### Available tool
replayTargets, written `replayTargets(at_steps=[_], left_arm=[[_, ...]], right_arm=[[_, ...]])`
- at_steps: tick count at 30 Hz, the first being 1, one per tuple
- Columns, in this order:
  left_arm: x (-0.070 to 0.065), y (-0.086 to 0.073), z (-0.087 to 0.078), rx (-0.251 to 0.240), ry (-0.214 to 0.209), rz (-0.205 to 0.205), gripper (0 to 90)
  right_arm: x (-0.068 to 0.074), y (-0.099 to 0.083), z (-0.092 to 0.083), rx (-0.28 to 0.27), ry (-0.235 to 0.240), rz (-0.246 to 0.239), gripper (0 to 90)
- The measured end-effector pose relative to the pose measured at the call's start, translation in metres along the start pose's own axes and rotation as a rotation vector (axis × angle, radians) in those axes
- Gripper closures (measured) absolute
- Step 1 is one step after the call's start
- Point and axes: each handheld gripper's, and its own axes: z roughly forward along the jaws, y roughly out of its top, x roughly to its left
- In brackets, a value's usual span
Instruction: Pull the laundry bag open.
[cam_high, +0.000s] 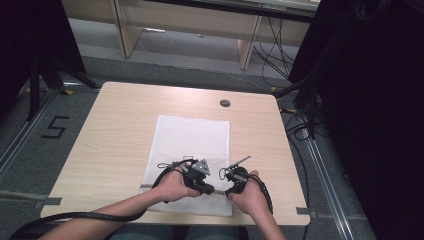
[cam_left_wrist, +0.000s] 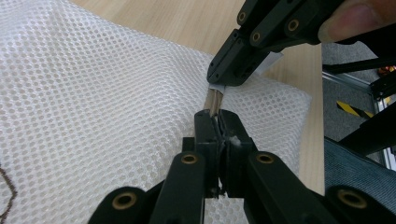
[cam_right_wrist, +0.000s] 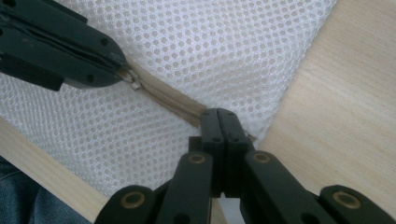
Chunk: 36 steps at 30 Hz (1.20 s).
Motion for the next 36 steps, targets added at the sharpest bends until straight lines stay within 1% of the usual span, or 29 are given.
replayTargets(at_steps=[3,4,7,8,9,11,12,13,15,16,17,18,19,20,27,28,29,30,31,32,33,35,36], left_arm=[[0.0,-0.001,-0.002,-0.002,0.0,-0.012,87.0],[0.001,-0.001,-0.003,-0.003,0.002,-0.003,87.0],[0.001,-0.002,-0.005,-0.005,0.001,-0.006,87.0],[0.002,-0.002,-0.005,0.002,0.004,-0.002,87.0],[0.002,-0.002,-0.006,0.005,0.006,0.0,87.0],[0.001,-0.002,-0.006,-0.004,0.003,-0.008,87.0],[0.001,-0.002,-0.006,-0.003,0.002,-0.004,87.0],[0.001,-0.002,-0.007,0.0,0.003,-0.002,87.0],[0.001,-0.002,-0.007,-0.005,-0.001,-0.008,87.0],[0.001,-0.002,-0.007,-0.002,0.002,-0.004,87.0],[0.001,-0.003,-0.007,-0.002,0.002,-0.004,87.0],[0.001,-0.003,-0.008,-0.002,0.004,-0.013,87.0],[0.002,-0.003,-0.008,-0.002,0.001,-0.004,87.0],[0.002,-0.003,-0.009,-0.003,0.003,-0.01,87.0],[0.004,-0.006,-0.013,-0.002,0.012,-0.006,87.0],[0.003,-0.006,-0.014,-0.005,0.008,-0.021,87.0],[0.004,-0.006,-0.015,-0.005,0.009,-0.012,87.0],[0.005,-0.007,-0.016,-0.005,0.01,-0.013,87.0],[0.005,-0.007,-0.016,-0.006,0.01,-0.015,87.0],[0.005,-0.007,-0.017,-0.004,0.01,-0.013,87.0],[0.005,-0.008,-0.017,-0.01,0.007,-0.02,87.0],[0.005,-0.008,-0.018,-0.006,0.01,-0.01,87.0],[0.005,-0.009,-0.019,-0.007,0.012,-0.016,87.0]], right_arm=[[0.0,0.0,0.0,0.001,0.0,0.0,90.0],[0.0,0.0,0.0,0.0,0.0,0.0,90.0],[0.0,0.0,-0.001,0.012,-0.007,-0.005,90.0],[-0.001,0.0,0.0,0.01,-0.019,-0.021,90.0],[-0.001,0.0,0.0,0.009,-0.024,-0.023,90.0],[-0.001,0.0,0.0,0.011,-0.022,-0.019,90.0],[-0.001,0.0,0.0,0.01,-0.022,-0.018,90.0],[0.001,0.001,-0.001,0.012,-0.005,-0.002,90.0],[0.0,0.001,-0.001,0.011,-0.005,-0.003,90.0],[0.0,0.0,0.0,0.009,-0.01,-0.014,90.0],[0.0,0.0,-0.001,0.007,-0.002,0.0,90.0],[0.0,0.0,0.0,0.0,0.0,0.001,90.0],[0.0,0.0,0.0,0.0,0.0,0.0,90.0],[0.0,0.0,0.0,0.0,0.0,0.001,90.0],[0.0,0.0,0.0,0.0,-0.002,0.0,90.0],[0.0,0.0,0.0,0.001,-0.001,0.001,90.0],[0.0,0.0,0.0,0.0,-0.003,0.0,90.0],[0.0,0.0,0.0,0.001,0.001,0.001,90.0],[0.0,0.001,-0.001,0.012,-0.005,-0.002,90.0],[0.0,0.0,0.0,0.002,-0.001,0.001,90.0],[0.0,0.0,0.0,0.001,-0.001,0.002,90.0],[0.0,0.0,0.0,0.0,-0.001,0.002,90.0],[0.0,0.0,0.0,0.0,-0.001,0.002,90.0]])
